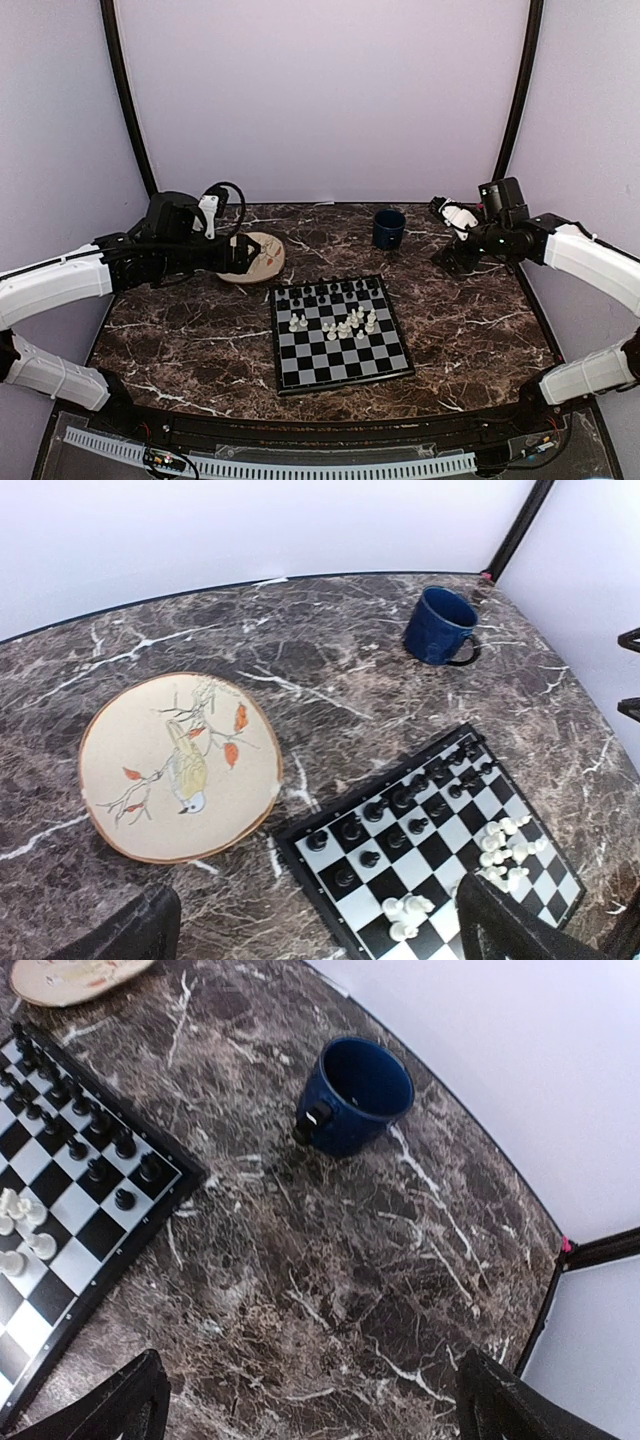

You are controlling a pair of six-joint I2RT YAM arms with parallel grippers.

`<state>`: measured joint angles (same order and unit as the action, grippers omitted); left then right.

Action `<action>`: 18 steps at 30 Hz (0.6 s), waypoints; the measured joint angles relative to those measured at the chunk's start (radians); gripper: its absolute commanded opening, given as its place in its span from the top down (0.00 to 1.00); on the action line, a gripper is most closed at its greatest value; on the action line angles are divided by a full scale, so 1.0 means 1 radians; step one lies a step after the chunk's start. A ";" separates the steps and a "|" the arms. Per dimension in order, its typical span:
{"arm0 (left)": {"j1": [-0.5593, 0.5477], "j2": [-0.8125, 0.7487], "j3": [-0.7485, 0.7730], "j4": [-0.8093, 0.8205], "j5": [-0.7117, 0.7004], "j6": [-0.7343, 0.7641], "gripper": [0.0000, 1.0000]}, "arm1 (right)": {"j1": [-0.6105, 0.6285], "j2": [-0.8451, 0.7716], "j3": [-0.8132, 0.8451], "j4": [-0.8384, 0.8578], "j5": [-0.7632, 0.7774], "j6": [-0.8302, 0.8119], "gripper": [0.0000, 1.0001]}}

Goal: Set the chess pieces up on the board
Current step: Pick up the rook from the chessboard.

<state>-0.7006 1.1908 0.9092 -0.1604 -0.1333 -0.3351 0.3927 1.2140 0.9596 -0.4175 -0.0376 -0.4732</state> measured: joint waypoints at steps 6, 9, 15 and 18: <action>0.000 -0.011 -0.077 0.033 -0.107 0.024 0.01 | -0.001 -0.041 -0.050 -0.015 0.047 0.025 0.00; 0.000 -0.065 -0.155 0.072 -0.170 0.028 0.01 | -0.002 -0.090 -0.026 -0.042 0.018 0.034 0.00; 0.000 -0.124 -0.171 0.156 -0.311 0.115 0.01 | -0.003 -0.032 0.083 -0.072 -0.105 0.039 0.00; 0.008 -0.106 -0.166 0.182 -0.359 0.124 0.13 | -0.003 0.014 0.126 -0.073 -0.117 0.045 0.00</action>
<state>-0.6926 1.0847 0.7433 0.0212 -0.4923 -0.2108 0.3901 1.2278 1.0855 -0.4908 -0.1547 -0.4278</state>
